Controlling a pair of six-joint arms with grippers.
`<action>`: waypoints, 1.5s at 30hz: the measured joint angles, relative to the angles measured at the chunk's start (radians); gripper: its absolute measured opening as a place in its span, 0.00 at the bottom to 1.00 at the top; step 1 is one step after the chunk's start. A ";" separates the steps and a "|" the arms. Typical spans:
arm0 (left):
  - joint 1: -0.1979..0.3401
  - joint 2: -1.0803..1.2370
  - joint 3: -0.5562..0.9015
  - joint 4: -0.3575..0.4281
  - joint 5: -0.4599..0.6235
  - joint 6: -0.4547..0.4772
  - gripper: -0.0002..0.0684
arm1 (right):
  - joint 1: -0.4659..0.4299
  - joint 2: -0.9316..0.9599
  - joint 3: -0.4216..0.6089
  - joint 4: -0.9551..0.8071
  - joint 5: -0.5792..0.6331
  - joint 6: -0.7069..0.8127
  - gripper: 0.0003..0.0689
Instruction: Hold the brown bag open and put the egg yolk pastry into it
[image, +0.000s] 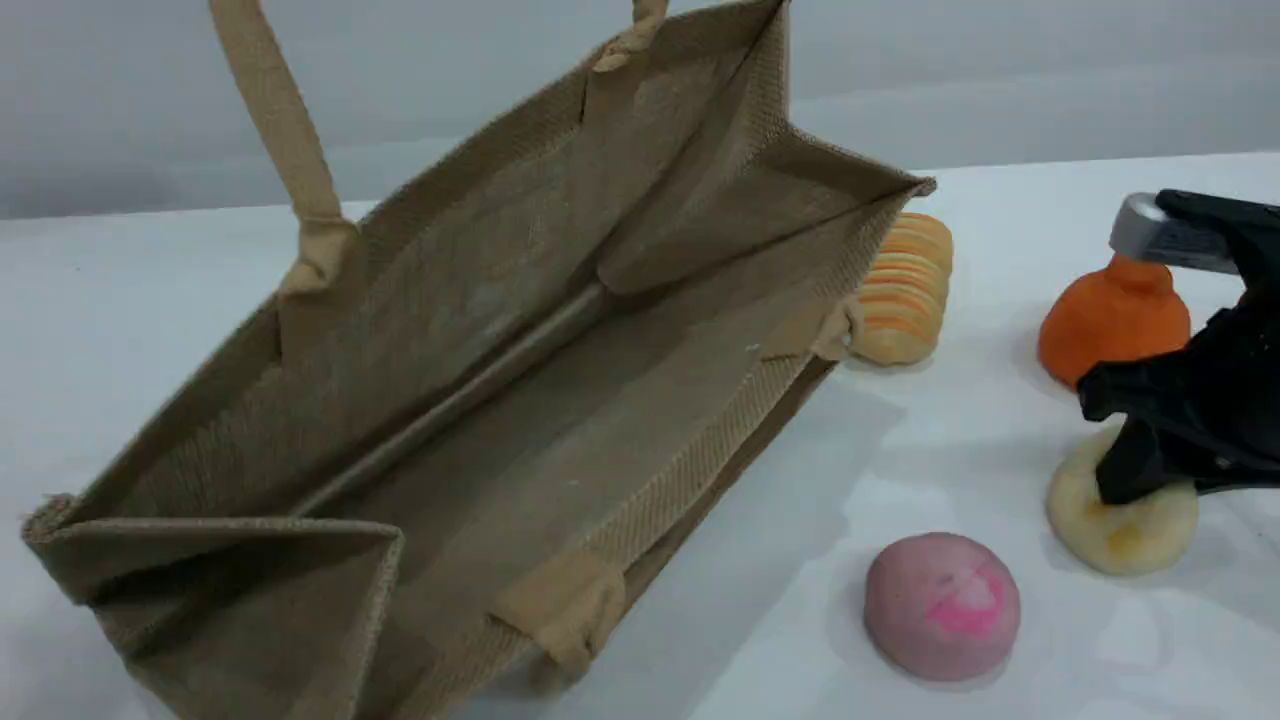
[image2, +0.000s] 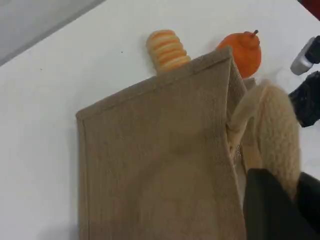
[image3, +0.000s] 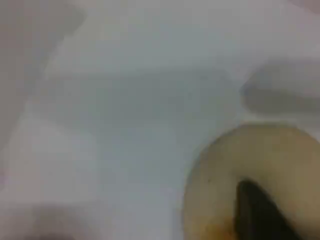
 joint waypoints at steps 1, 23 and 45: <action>0.000 0.000 0.000 0.000 0.000 0.000 0.13 | 0.000 -0.010 0.002 -0.002 0.025 0.000 0.12; 0.000 0.000 0.000 0.032 -0.014 -0.004 0.13 | 0.031 -0.527 0.004 -0.130 0.395 0.221 0.10; 0.000 0.000 0.000 0.026 -0.013 -0.004 0.13 | 0.383 -0.435 -0.080 0.154 0.180 0.095 0.09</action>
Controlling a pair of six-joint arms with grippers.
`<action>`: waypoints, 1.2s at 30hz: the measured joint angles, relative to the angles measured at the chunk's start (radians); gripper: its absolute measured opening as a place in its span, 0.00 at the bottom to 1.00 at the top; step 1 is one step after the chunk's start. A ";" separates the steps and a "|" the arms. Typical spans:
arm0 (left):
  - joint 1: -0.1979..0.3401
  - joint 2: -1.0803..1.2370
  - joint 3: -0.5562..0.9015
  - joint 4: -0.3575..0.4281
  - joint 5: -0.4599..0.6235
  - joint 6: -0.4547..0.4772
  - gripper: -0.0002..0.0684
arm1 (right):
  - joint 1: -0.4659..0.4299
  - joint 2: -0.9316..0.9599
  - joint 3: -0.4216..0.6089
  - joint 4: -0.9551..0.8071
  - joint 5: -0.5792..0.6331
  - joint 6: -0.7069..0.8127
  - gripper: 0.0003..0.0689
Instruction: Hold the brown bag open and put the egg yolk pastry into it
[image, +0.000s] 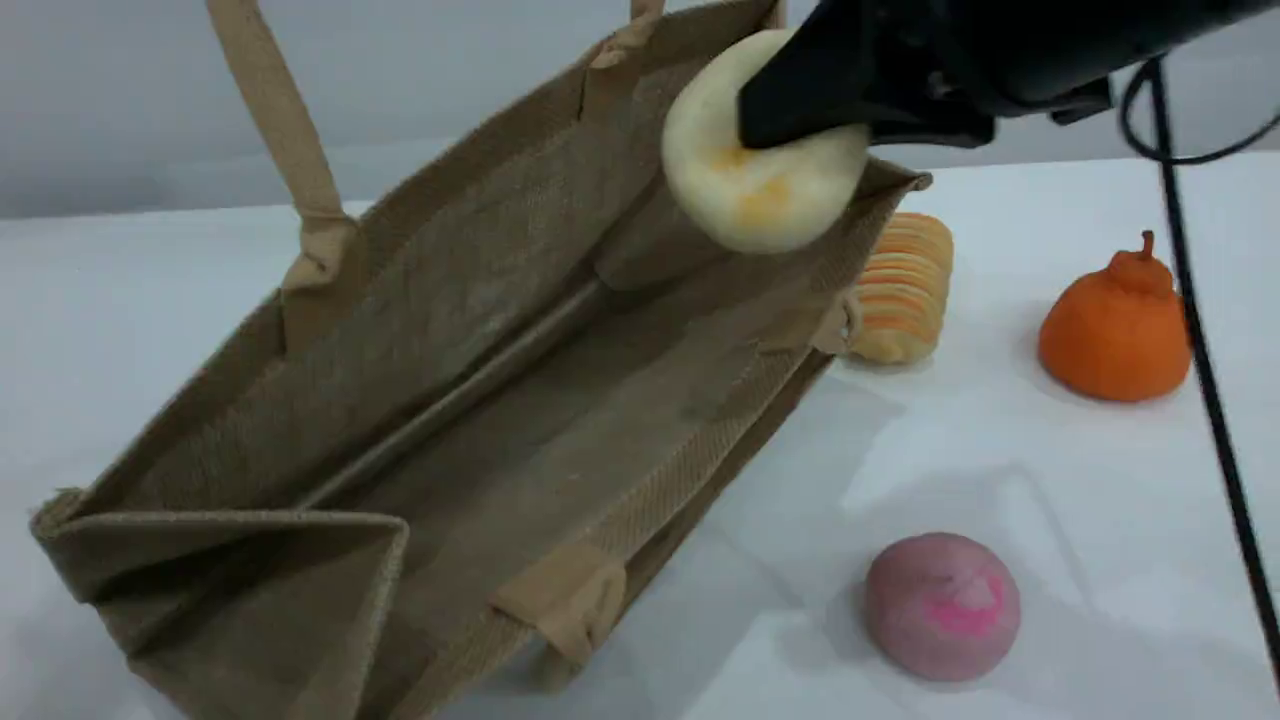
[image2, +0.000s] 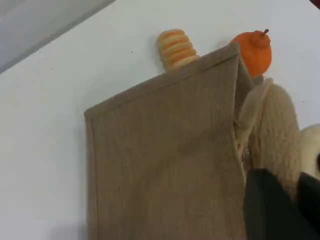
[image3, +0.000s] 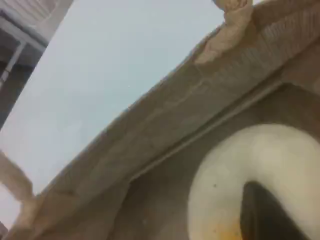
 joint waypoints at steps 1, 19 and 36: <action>0.000 0.000 0.000 0.000 0.000 -0.004 0.13 | 0.000 0.019 -0.012 0.000 0.010 0.000 0.09; 0.000 0.000 0.000 0.000 0.006 -0.026 0.13 | 0.158 0.309 -0.171 0.070 -0.014 0.001 0.09; 0.000 0.000 0.000 0.000 0.014 -0.026 0.13 | 0.159 0.331 -0.197 0.082 -0.012 -0.028 0.13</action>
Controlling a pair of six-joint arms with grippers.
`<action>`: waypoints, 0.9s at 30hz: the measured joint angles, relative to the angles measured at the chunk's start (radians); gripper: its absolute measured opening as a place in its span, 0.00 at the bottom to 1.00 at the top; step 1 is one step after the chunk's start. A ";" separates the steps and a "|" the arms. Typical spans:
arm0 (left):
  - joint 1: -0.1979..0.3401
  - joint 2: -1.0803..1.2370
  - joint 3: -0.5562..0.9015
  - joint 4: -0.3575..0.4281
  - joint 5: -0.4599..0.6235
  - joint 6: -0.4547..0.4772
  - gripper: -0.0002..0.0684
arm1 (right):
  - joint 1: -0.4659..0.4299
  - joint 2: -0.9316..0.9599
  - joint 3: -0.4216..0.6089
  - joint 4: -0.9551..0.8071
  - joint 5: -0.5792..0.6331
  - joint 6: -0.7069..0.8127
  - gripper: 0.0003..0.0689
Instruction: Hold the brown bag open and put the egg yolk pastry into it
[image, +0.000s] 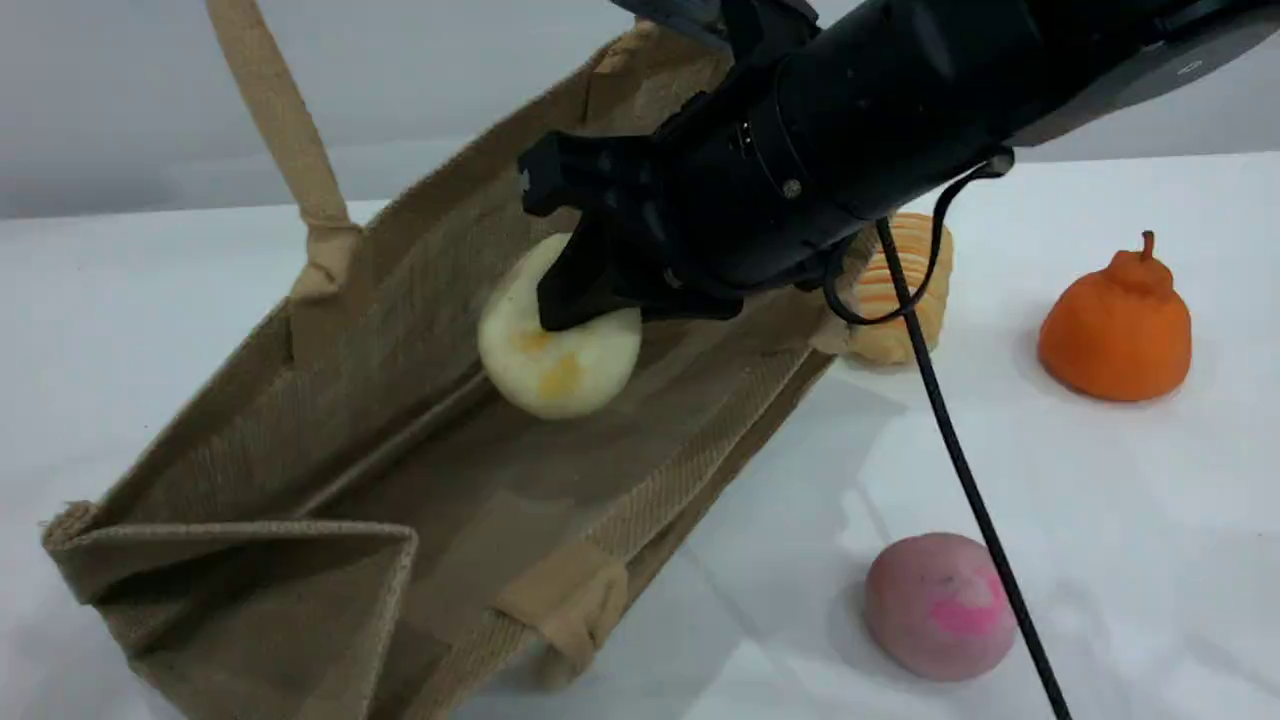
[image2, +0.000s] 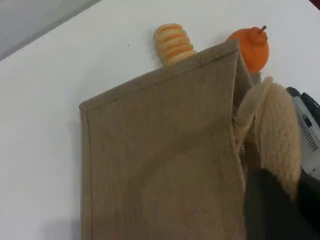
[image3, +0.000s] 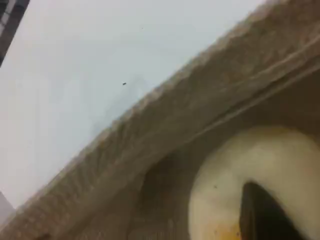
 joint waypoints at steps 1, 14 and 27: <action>0.000 0.000 0.000 0.000 0.000 0.000 0.13 | 0.000 0.000 0.000 0.000 0.004 -0.009 0.15; 0.000 0.000 0.000 0.000 0.000 0.000 0.13 | 0.000 -0.001 -0.008 -0.001 0.089 -0.161 0.68; 0.000 0.000 0.000 0.003 -0.008 0.000 0.13 | -0.011 -0.052 -0.010 -0.047 0.075 -0.085 0.70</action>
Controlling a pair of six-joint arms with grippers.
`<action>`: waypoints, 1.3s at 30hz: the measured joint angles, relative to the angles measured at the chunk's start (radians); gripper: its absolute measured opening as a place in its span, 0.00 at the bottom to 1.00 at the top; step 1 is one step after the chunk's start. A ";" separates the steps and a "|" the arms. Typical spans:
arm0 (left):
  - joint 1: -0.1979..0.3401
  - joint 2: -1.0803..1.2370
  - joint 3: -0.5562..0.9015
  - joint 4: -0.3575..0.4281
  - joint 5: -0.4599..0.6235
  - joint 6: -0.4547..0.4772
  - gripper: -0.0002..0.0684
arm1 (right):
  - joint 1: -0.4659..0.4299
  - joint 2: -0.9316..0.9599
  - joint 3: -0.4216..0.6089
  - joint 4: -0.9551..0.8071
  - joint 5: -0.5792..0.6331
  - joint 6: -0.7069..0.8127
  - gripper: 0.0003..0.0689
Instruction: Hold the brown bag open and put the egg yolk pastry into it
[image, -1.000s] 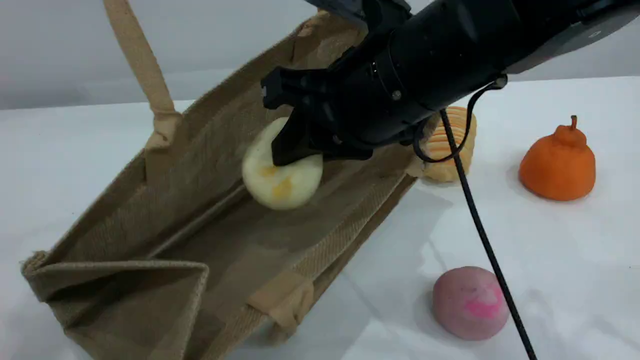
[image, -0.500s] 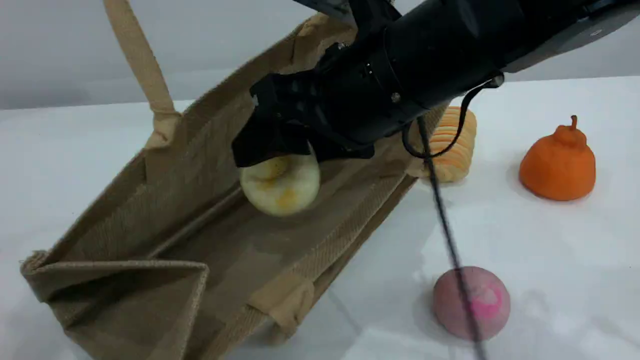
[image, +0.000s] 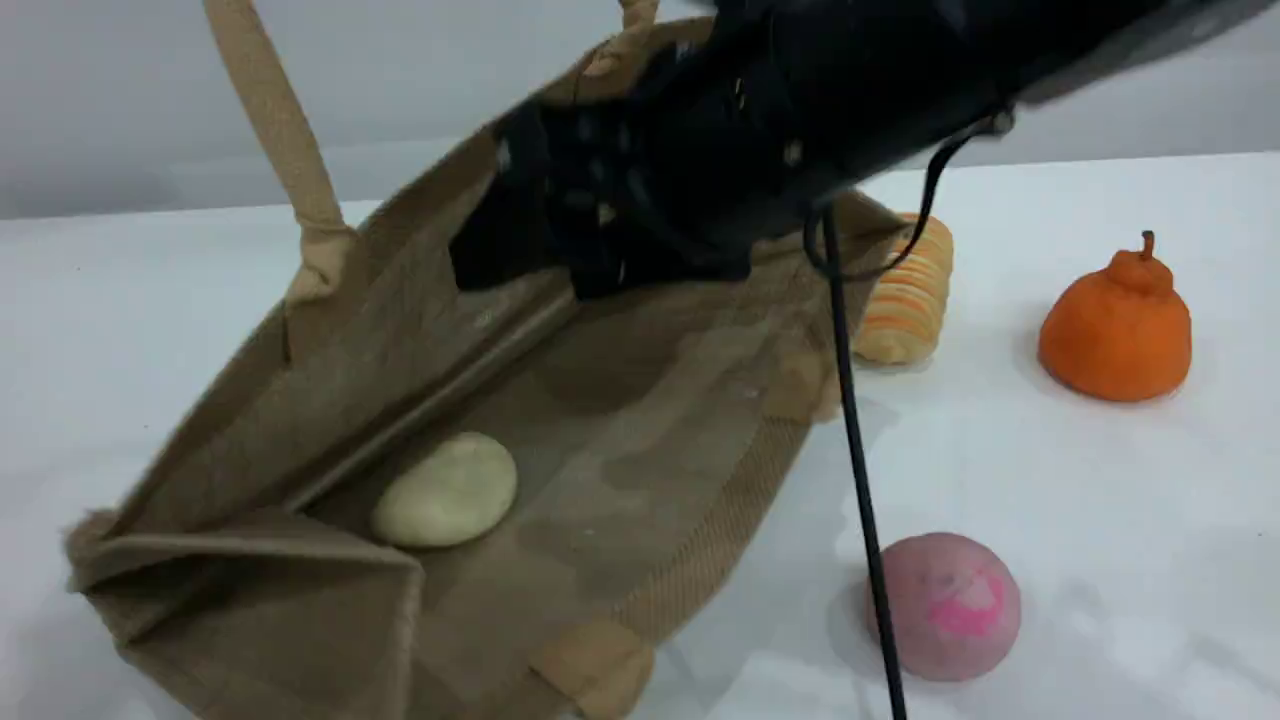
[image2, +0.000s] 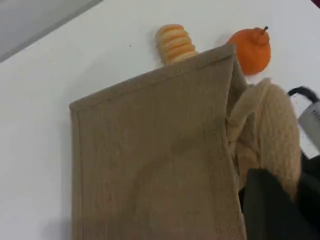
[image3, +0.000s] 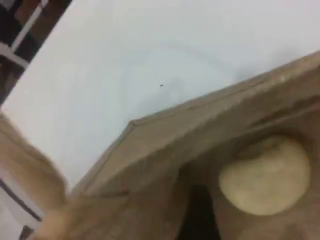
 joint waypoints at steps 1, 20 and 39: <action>0.000 0.000 0.000 0.000 0.000 0.000 0.13 | -0.004 -0.018 0.000 -0.029 0.002 0.023 0.70; 0.000 0.117 0.011 -0.002 -0.072 0.000 0.13 | -0.202 -0.526 0.001 -0.858 0.240 0.721 0.66; -0.150 0.364 0.011 0.077 -0.249 -0.080 0.15 | -0.213 -0.907 0.001 -1.380 0.469 1.163 0.65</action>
